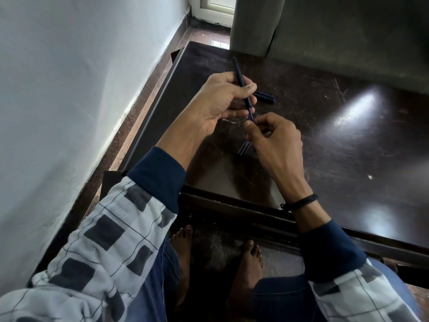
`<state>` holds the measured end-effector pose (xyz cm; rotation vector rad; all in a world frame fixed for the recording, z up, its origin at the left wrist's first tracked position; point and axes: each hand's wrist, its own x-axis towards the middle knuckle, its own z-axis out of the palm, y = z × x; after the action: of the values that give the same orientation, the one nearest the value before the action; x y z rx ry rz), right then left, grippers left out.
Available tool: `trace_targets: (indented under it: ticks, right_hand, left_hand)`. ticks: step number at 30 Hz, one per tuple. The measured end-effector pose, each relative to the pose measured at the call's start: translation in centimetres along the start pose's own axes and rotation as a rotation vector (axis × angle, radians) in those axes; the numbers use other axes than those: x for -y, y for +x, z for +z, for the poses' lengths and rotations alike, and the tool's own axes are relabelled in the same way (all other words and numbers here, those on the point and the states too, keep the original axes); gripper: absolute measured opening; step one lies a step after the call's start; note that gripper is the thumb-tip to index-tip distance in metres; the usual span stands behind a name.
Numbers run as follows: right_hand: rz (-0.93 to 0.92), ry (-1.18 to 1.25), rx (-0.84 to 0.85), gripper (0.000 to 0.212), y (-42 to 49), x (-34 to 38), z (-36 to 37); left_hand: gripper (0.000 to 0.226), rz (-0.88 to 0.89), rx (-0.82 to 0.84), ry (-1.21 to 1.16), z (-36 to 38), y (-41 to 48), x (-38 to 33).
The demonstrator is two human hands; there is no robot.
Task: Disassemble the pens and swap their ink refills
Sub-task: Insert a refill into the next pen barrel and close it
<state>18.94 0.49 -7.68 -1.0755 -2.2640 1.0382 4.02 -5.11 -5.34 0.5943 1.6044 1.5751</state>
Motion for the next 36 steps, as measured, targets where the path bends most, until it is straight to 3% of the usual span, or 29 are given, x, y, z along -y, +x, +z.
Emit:
trace_targets:
  ticks: [36]
  right_hand:
    - [-0.012, -0.001, 0.003, 0.017, -0.04, -0.13, 0.21]
  left_hand:
    - [0.013, -0.009, -0.012, -0.011, 0.07, 0.31, 0.44]
